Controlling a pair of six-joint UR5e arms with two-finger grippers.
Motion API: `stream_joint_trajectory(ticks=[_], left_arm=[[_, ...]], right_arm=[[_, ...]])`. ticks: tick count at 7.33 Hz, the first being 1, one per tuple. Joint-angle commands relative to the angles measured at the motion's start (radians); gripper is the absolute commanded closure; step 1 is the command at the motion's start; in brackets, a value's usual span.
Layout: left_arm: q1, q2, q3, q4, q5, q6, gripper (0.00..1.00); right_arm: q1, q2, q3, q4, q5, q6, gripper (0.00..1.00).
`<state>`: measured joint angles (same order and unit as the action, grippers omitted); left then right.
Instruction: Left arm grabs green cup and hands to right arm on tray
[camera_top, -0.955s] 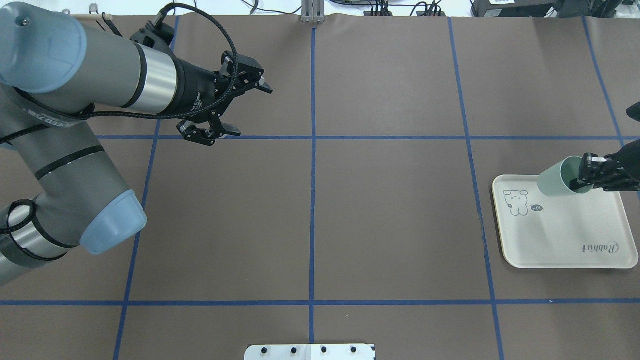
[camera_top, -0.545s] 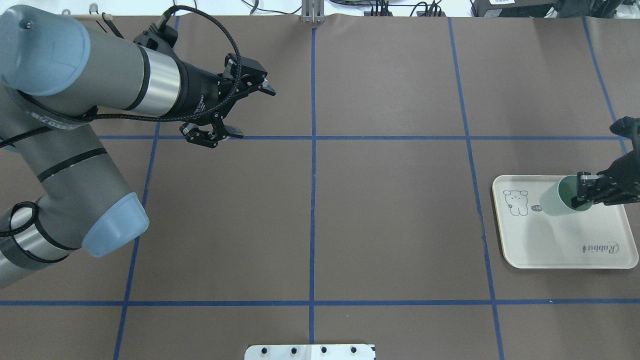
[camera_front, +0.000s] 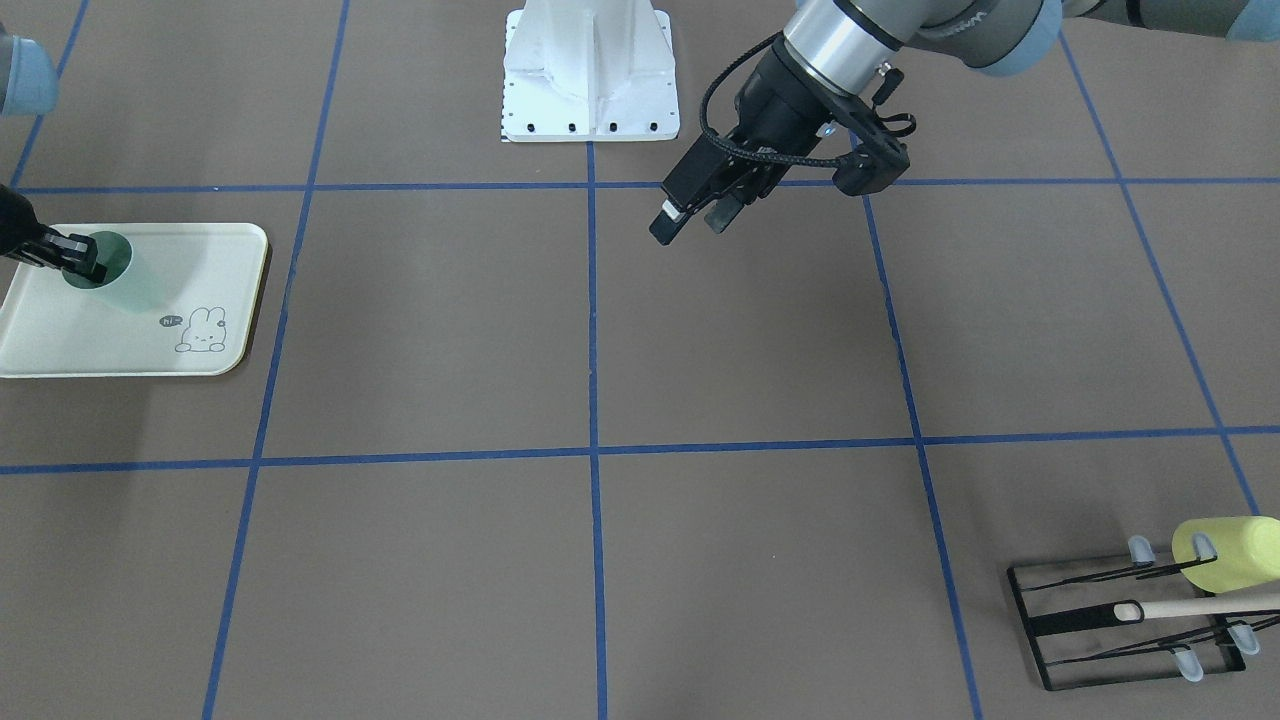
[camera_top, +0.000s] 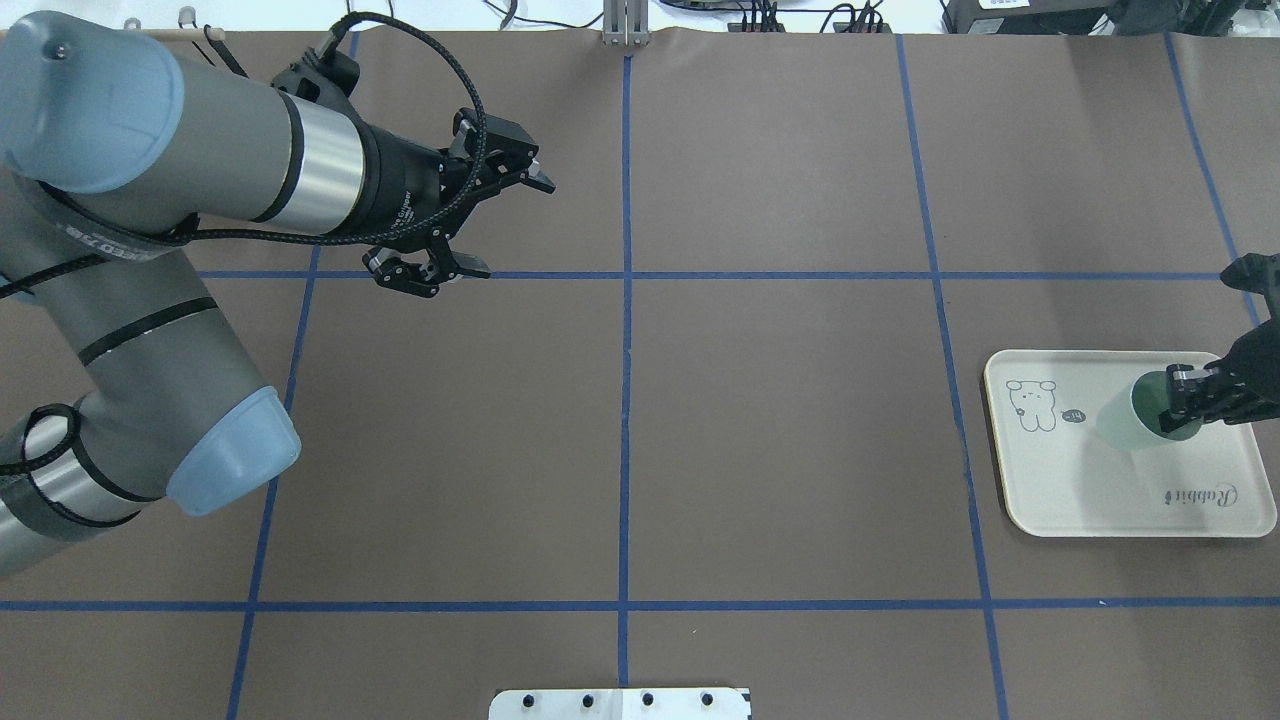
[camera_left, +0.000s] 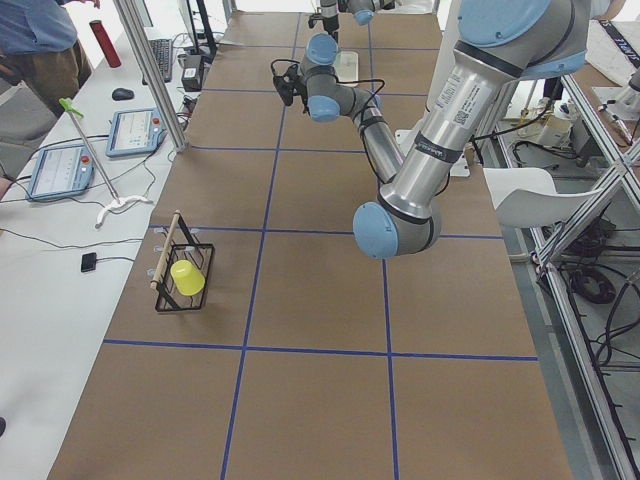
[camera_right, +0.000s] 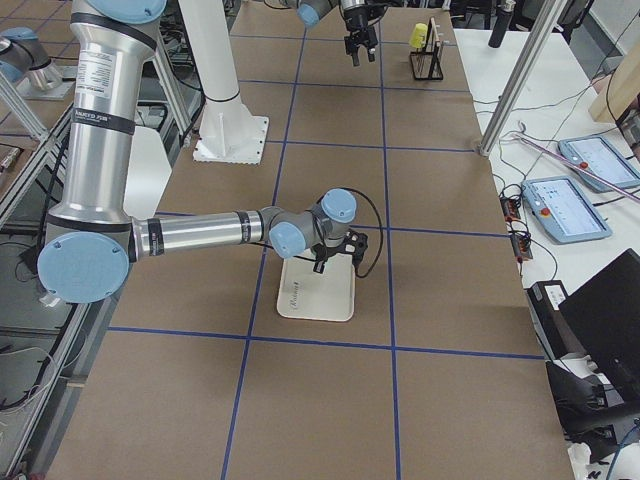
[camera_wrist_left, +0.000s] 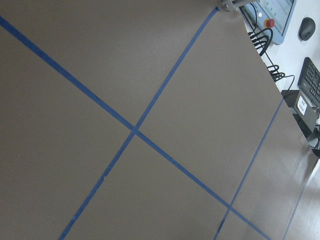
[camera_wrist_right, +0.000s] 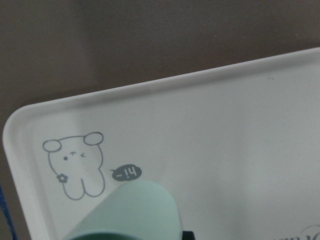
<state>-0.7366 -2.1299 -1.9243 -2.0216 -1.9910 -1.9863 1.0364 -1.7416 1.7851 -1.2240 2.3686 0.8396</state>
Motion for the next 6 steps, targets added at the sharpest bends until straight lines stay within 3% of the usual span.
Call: stream_joint_trajectory(ticks=[1, 4, 5, 6], left_arm=[[0.005, -0.001, 0.001, -0.002, 0.000, 0.001, 0.00], [0.017, 0.001, 0.013, 0.001, 0.000, 0.007, 0.00], [0.008, 0.008, 0.010, 0.015, -0.003, 0.071, 0.00], [-0.010, 0.010, -0.004, 0.083, -0.005, 0.125, 0.00]], right_arm=[[0.008, 0.000, -0.027, -0.002, 0.000, -0.019, 1.00], [0.010, 0.007, -0.049, -0.002, -0.009, -0.034, 0.52], [0.017, 0.007, -0.047, 0.000, -0.006, -0.034, 0.32], [0.052, 0.005, -0.035, 0.000, 0.001, -0.039, 0.00]])
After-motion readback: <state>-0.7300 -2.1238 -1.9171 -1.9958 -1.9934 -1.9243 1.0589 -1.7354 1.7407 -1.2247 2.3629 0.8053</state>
